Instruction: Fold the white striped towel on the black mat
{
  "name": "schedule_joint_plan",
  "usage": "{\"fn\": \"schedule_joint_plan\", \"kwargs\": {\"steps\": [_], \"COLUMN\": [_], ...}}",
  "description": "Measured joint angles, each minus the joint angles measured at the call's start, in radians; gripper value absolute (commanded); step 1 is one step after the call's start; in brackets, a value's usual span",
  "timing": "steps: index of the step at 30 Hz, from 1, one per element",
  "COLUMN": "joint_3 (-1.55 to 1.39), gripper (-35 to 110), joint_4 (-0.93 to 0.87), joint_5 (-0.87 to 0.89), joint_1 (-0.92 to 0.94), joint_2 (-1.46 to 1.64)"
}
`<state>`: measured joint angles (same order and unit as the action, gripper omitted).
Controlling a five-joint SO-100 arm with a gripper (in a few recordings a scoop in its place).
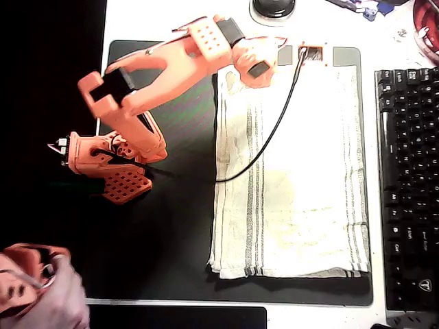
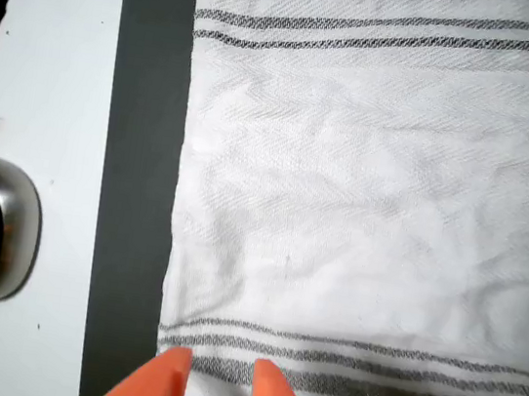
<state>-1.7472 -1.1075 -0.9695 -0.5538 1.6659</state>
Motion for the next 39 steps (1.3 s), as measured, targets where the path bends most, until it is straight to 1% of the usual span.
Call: {"fn": "schedule_joint_plan", "kwargs": {"steps": [8, 13, 18, 20, 23, 31, 39], "joint_3": [0.285, 0.38, 0.39, 0.367, 0.337, 0.224, 0.124], "gripper": [18, 17, 14, 10, 0, 0, 0], "joint_4": [0.017, 0.017, 0.031, 0.058, 0.092, 0.173, 0.167], "joint_5": [0.051, 0.055, 0.055, 0.038, 0.02, -0.003, 0.008], "joint_1": [-0.038, -0.054, -0.038, -0.023, -0.014, -0.012, 0.014], "joint_2": [-0.407, -0.52, -0.591, -0.595, -0.594, -0.52, -0.232]}}
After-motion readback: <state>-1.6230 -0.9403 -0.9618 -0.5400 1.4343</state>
